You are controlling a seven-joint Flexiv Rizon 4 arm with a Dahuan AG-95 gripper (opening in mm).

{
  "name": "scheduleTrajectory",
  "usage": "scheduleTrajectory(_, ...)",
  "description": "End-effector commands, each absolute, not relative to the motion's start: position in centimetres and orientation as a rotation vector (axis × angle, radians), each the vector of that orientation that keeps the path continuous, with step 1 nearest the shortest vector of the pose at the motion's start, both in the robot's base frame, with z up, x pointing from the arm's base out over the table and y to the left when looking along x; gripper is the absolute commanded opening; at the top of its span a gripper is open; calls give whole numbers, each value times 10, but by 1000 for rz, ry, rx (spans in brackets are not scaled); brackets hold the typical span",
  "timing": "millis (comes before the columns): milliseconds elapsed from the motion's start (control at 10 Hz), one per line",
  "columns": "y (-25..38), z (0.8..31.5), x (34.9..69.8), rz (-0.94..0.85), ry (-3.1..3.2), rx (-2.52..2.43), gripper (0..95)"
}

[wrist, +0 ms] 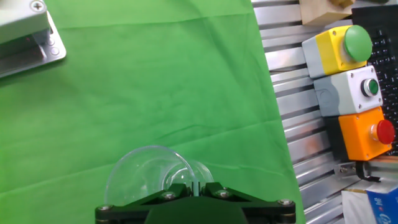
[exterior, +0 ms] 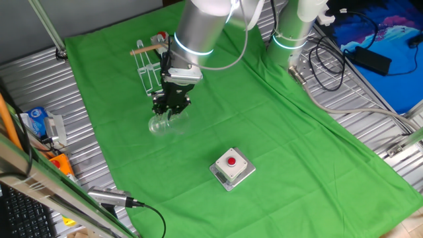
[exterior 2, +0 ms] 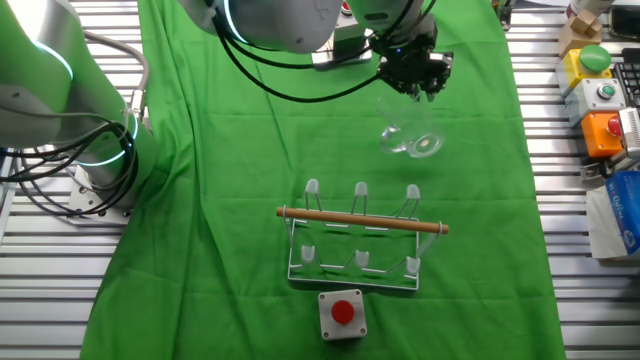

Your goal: Put the cup on the cup rack

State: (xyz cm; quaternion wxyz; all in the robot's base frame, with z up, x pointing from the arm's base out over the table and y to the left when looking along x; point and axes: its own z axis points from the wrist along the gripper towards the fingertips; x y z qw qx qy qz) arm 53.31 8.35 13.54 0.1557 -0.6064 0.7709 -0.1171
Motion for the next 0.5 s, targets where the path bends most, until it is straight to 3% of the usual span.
scheduleTrajectory(100, 82, 132, 532, -341, 2203, -1732, 760)
scheduleTrajectory(500, 81, 127, 529, -338, 2215, -1736, 760)
